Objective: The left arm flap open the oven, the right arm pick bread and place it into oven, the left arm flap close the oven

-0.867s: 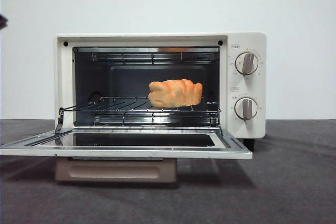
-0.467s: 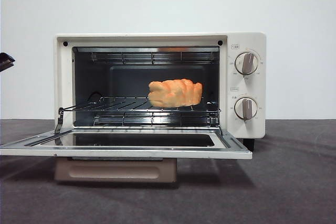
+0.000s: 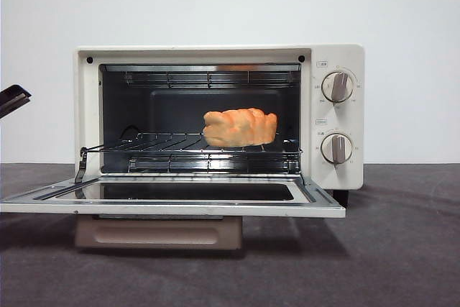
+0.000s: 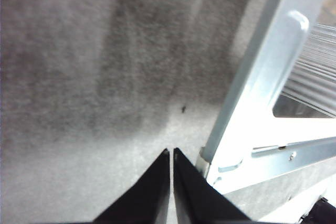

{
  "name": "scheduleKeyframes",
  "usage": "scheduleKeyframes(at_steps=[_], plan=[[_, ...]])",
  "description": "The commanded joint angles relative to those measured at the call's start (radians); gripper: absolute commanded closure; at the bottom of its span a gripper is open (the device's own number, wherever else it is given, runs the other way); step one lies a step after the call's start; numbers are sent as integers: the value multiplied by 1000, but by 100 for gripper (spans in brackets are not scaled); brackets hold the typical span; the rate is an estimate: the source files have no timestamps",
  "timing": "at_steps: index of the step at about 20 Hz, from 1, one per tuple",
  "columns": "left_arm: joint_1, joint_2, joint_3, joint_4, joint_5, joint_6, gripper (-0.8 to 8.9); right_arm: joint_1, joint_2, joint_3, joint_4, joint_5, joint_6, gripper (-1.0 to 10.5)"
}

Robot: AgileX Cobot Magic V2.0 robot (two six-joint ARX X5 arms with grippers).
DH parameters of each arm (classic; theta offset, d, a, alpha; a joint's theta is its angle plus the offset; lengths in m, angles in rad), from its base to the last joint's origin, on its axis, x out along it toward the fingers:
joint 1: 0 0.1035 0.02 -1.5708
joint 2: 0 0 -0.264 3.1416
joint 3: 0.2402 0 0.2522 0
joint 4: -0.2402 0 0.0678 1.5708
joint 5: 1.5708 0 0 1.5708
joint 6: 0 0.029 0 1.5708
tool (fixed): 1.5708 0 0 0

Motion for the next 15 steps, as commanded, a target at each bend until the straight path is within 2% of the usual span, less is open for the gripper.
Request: scheduleKeyframes(at_steps=[1, 15], plan=[[-1, 16, 5, 14, 35, -2, 798, 10, 3, 16, 13, 9, -4, 929], [1, 15, 6, 62, 216, -29, 798, 10, 3, 16, 13, 9, 21, 929]])
